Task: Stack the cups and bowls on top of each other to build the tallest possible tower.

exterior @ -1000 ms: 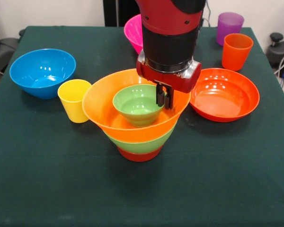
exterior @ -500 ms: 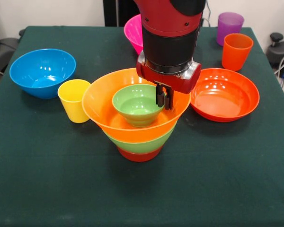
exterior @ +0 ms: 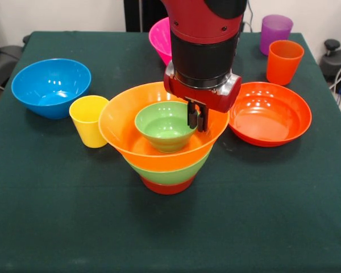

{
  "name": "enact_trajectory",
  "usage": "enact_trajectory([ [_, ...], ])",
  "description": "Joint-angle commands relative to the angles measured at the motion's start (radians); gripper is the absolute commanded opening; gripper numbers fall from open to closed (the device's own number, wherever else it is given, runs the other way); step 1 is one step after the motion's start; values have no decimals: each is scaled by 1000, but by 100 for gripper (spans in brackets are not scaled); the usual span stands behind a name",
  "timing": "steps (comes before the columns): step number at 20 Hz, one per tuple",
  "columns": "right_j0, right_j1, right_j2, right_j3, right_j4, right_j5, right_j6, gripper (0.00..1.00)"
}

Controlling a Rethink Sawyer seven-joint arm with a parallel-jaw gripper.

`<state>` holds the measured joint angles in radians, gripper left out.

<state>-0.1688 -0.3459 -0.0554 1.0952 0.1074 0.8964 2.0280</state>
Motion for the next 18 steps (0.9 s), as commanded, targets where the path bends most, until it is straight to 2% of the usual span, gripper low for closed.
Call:
enact_trajectory([
  [1, -3, 22, 90, 19, -54, -16, -54, 0],
  [14, -6, 16, 94, 16, -52, 1, -60, 0],
  [18, -1, 10, 84, 30, -46, 0, -34, 0],
])
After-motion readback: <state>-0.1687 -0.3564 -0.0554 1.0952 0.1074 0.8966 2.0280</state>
